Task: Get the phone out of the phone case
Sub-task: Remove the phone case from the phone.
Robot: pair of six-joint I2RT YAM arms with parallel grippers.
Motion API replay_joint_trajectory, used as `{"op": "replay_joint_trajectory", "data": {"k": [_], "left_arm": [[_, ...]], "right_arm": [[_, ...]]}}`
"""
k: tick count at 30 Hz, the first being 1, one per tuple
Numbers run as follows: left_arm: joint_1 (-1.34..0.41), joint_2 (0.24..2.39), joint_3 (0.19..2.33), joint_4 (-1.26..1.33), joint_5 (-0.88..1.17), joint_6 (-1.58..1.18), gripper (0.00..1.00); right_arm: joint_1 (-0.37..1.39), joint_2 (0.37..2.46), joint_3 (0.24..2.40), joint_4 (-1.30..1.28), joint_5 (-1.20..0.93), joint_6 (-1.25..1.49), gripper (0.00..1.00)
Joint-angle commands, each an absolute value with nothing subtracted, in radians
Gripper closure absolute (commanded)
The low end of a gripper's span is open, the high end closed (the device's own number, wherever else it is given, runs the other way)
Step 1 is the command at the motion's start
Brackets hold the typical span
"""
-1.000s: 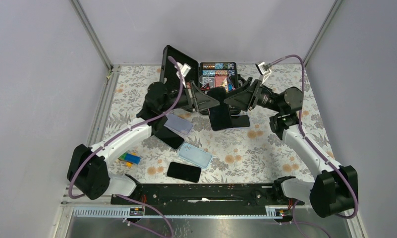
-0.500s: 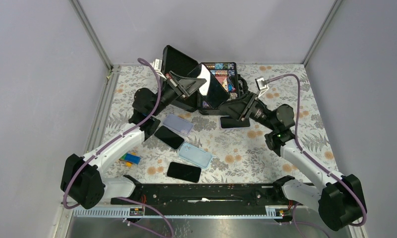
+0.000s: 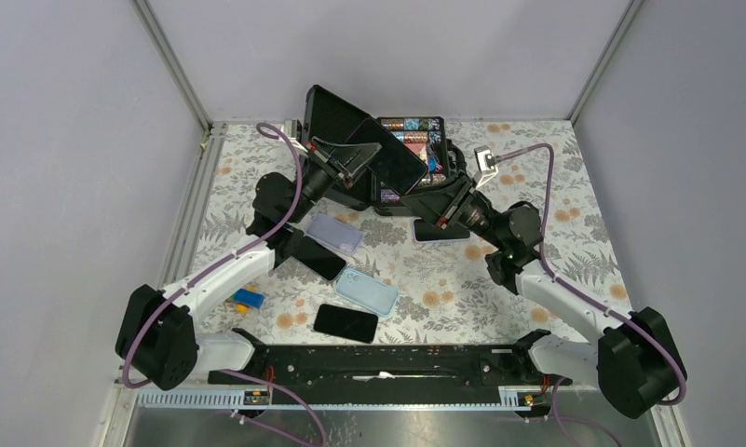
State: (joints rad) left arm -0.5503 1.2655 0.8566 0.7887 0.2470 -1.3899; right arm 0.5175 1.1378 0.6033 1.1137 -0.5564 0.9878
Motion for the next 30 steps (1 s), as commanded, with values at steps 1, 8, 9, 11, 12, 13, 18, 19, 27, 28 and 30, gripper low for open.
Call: {"op": "replay_joint_trajectory", "data": {"k": [1, 8, 9, 11, 12, 13, 18, 19, 27, 28, 30], "left_arm": [[-0.554, 1.248, 0.861, 0.954, 0.203, -1.456, 1.0], [-0.554, 1.231, 0.852, 0.944, 0.208, -1.448, 1.0], [-0.555, 1.228, 0.852, 0.941, 0.206, -1.444, 1.0], [-0.555, 1.226, 0.854, 0.934, 0.208, -1.442, 1.0], [-0.556, 1.226, 0.854, 0.934, 0.208, -1.442, 1.0], [-0.557, 1.226, 0.856, 0.933, 0.209, -1.443, 1.0], [-0.56, 1.236, 0.866, 0.931, 0.22, -1.477, 1.0], [-0.564, 1.237, 0.869, 0.922, 0.219, -1.493, 1.0], [-0.578, 1.248, 0.877, 0.923, 0.223, -1.547, 1.0], [-0.58, 1.249, 0.877, 0.919, 0.222, -1.542, 1.0], [-0.58, 1.251, 0.876, 0.919, 0.219, -1.528, 1.0]], "right_arm": [[0.532, 1.143, 0.591, 1.2, -0.497, 0.941, 0.56], [0.534, 1.138, 0.574, 1.139, -0.404, 0.922, 0.61], [0.533, 1.141, 0.576, 1.143, -0.41, 0.918, 0.62], [0.533, 1.15, 0.583, 1.159, -0.437, 0.92, 0.63], [0.534, 1.152, 0.587, 1.159, -0.442, 0.92, 0.63], [0.534, 1.154, 0.59, 1.154, -0.441, 0.919, 0.63], [0.534, 1.159, 0.599, 1.102, -0.457, 0.854, 0.83], [0.534, 1.161, 0.594, 1.089, -0.452, 0.827, 0.86], [0.534, 1.173, 0.542, 0.966, -0.345, 0.699, 0.92], [0.534, 1.173, 0.537, 0.987, -0.359, 0.704, 0.9], [0.534, 1.164, 0.538, 1.022, -0.427, 0.7, 0.78]]}}
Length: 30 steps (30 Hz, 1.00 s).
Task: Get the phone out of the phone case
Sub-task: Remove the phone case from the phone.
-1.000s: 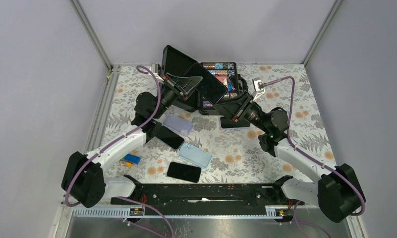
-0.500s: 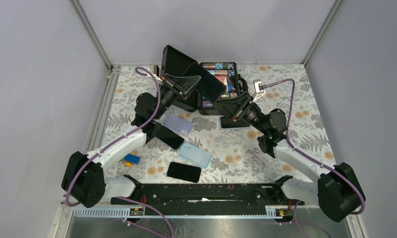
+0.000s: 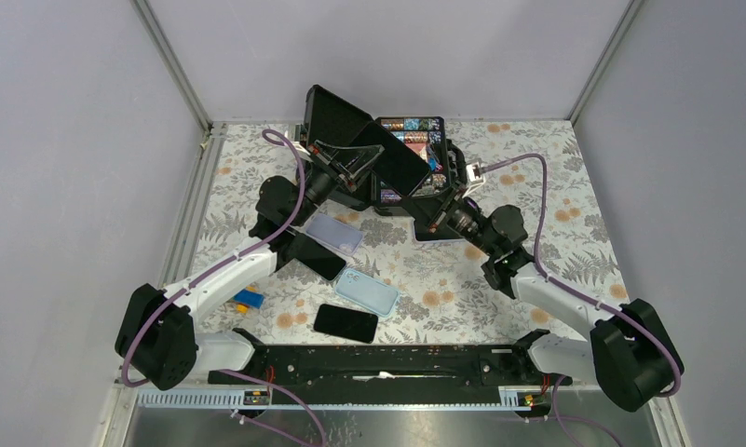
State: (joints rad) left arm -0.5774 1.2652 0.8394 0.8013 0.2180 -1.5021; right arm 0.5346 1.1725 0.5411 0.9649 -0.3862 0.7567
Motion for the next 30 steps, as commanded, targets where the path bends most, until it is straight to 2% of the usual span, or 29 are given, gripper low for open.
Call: {"op": "replay_joint_trajectory", "data": {"k": [1, 4, 6, 12, 16, 19, 22, 28, 30], "left_arm": [[-0.58, 1.25, 0.874, 0.919, 0.211, -1.518, 1.0], [-0.579, 1.249, 0.871, 0.907, 0.197, -1.491, 1.0], [-0.58, 1.249, 0.872, 0.899, 0.194, -1.477, 1.0], [-0.581, 1.259, 0.89, 0.877, 0.211, -1.456, 1.0], [-0.584, 1.258, 0.89, 0.878, 0.215, -1.458, 1.0], [-0.588, 1.257, 0.891, 0.879, 0.22, -1.458, 1.0], [-0.591, 1.252, 0.889, 0.879, 0.226, -1.456, 1.0], [-0.591, 1.249, 0.888, 0.889, 0.238, -1.465, 1.0], [-0.591, 1.252, 0.904, 0.885, 0.263, -1.457, 1.0]], "right_arm": [[0.534, 1.156, 0.536, 1.038, -0.458, 0.694, 0.69], [0.534, 1.107, 0.509, 1.126, -0.517, 0.681, 0.43], [0.534, 1.07, 0.507, 1.135, -0.552, 0.685, 0.36], [0.535, 1.018, 0.545, 1.198, -0.55, 0.769, 0.29], [0.535, 1.037, 0.566, 1.232, -0.471, 0.838, 0.29], [0.535, 1.061, 0.614, 1.14, -0.477, 0.837, 0.34], [0.535, 1.084, 0.612, 1.168, -0.465, 0.852, 0.39], [0.535, 1.103, 0.607, 1.21, -0.502, 0.821, 0.56], [0.535, 1.097, 0.594, 1.208, -0.533, 0.752, 0.59]]}}
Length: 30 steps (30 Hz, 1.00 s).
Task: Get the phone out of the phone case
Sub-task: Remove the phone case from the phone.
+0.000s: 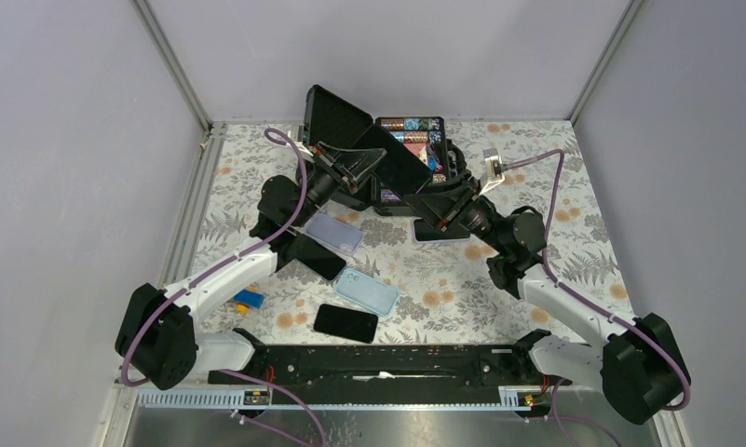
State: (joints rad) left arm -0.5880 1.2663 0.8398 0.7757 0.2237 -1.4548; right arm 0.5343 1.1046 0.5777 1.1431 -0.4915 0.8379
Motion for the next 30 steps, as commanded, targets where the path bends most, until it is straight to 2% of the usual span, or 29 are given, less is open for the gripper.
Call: {"op": "replay_joint_trajectory", "data": {"k": [1, 5, 8, 17, 30], "left_arm": [[-0.592, 1.251, 0.909, 0.88, 0.27, -1.457, 1.0], [-0.592, 1.246, 0.902, 0.88, 0.279, -1.466, 1.0], [-0.592, 1.25, 0.902, 0.886, 0.29, -1.498, 1.0], [-0.594, 1.251, 0.93, 0.881, 0.37, -1.549, 1.0], [-0.594, 1.229, 0.935, 0.894, 0.442, -1.65, 1.0]], "right_arm": [[0.535, 1.087, 0.584, 1.193, -0.525, 0.719, 0.6], [0.535, 1.059, 0.573, 1.112, -0.509, 0.623, 0.71], [0.535, 1.058, 0.568, 1.078, -0.512, 0.562, 0.74], [0.535, 1.012, 0.548, 0.88, -0.48, 0.324, 0.75], [0.535, 1.003, 0.564, 0.711, -0.472, 0.177, 0.76]]}}
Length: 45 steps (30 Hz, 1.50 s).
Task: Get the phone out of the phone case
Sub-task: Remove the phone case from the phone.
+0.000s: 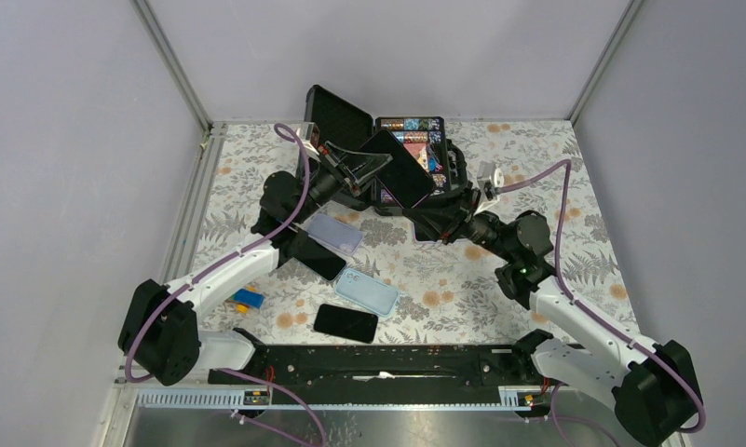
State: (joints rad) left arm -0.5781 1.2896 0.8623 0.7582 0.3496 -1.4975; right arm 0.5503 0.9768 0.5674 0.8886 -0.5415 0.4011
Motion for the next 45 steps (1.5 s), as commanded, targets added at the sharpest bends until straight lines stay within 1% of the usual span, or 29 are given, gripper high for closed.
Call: {"op": "replay_joint_trajectory", "data": {"k": [1, 4, 13, 17, 19, 22, 25, 26, 28, 31, 33, 35, 40, 45], "left_arm": [[-0.594, 1.231, 0.936, 0.9, 0.444, -1.658, 1.0], [-0.593, 1.237, 0.932, 0.922, 0.449, -1.681, 1.0], [-0.594, 1.262, 0.928, 0.952, 0.451, -1.701, 1.0], [-0.594, 1.266, 0.924, 0.958, 0.442, -1.688, 1.0], [-0.594, 1.259, 0.921, 0.945, 0.433, -1.665, 1.0], [-0.592, 1.247, 0.908, 0.928, 0.413, -1.635, 1.0], [-0.583, 1.238, 0.897, 0.922, 0.396, -1.607, 1.0], [-0.578, 1.236, 0.896, 0.914, 0.393, -1.593, 1.0], [-0.568, 1.228, 0.89, 0.901, 0.384, -1.567, 1.0], [-0.547, 1.209, 0.875, 0.886, 0.372, -1.53, 1.0], [-0.526, 1.191, 0.869, 0.869, 0.375, -1.494, 1.0], [-0.5, 1.174, 0.866, 0.851, 0.392, -1.45, 1.0], [-0.462, 1.125, 0.865, 0.798, 0.437, -1.343, 1.0], [-0.427, 1.113, 0.946, 0.722, 0.64, -1.199, 1.0]], "right_arm": [[0.535, 1.005, 0.568, 0.707, -0.468, 0.173, 0.76], [0.536, 1.019, 0.592, 0.67, -0.463, 0.175, 0.75], [0.535, 1.04, 0.562, 0.77, -0.366, 0.296, 0.79], [0.535, 1.064, 0.566, 0.829, -0.378, 0.39, 0.78], [0.535, 1.071, 0.563, 0.871, -0.407, 0.422, 0.73], [0.535, 1.05, 0.564, 0.848, -0.411, 0.447, 0.58], [0.534, 0.991, 0.571, 0.736, -0.369, 0.455, 0.41], [0.534, 0.971, 0.571, 0.707, -0.35, 0.463, 0.38], [0.534, 0.93, 0.572, 0.656, -0.322, 0.48, 0.34], [0.532, 0.874, 0.607, 0.529, -0.315, 0.493, 0.31], [0.531, 0.856, 0.641, 0.452, -0.341, 0.503, 0.31], [0.529, 0.844, 0.658, 0.43, -0.407, 0.511, 0.3], [0.529, 0.842, 0.667, 0.518, -0.603, 0.596, 0.17], [0.529, 0.887, 0.703, 0.672, -0.601, 0.777, 0.08]]}}
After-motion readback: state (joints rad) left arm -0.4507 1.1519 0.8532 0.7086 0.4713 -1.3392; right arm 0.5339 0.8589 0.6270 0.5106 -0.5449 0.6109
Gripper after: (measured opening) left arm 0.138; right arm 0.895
